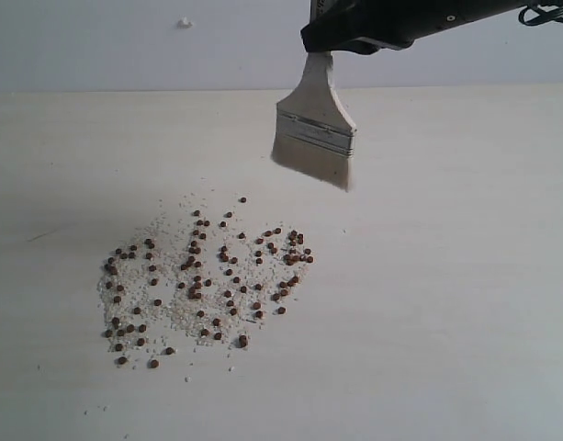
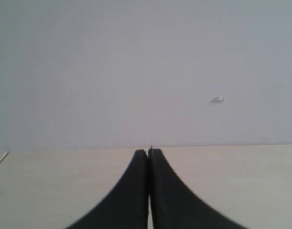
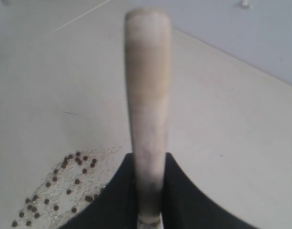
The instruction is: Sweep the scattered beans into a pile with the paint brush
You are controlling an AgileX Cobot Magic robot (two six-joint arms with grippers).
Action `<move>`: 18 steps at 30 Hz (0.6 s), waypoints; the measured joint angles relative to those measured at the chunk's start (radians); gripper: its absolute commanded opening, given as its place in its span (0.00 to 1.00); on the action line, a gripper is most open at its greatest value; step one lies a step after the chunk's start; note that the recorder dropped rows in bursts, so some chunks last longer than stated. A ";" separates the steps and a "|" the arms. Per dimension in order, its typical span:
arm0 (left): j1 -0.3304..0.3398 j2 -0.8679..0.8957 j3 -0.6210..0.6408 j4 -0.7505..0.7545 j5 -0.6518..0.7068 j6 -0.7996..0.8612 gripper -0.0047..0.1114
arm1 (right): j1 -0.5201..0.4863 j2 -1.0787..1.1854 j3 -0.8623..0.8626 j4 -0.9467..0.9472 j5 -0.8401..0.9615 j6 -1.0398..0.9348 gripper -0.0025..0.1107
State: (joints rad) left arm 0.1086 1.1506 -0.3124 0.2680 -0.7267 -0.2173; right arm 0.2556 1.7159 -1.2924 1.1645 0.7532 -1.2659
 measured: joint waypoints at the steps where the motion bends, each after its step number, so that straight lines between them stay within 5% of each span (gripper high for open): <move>1: 0.000 -0.048 0.037 -0.005 -0.009 0.006 0.04 | 0.000 0.000 0.000 -0.005 0.009 -0.002 0.02; 11: 0.000 -0.511 0.302 -0.101 -0.006 0.130 0.04 | 0.000 0.000 0.000 -0.031 0.036 -0.004 0.02; 18: 0.000 -0.800 0.309 -0.114 0.246 0.132 0.04 | 0.000 0.000 0.000 -0.031 0.056 -0.004 0.02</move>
State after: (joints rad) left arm 0.1086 0.3506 -0.0037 0.1537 -0.4807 -0.0855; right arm 0.2556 1.7159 -1.2924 1.1339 0.8096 -1.2703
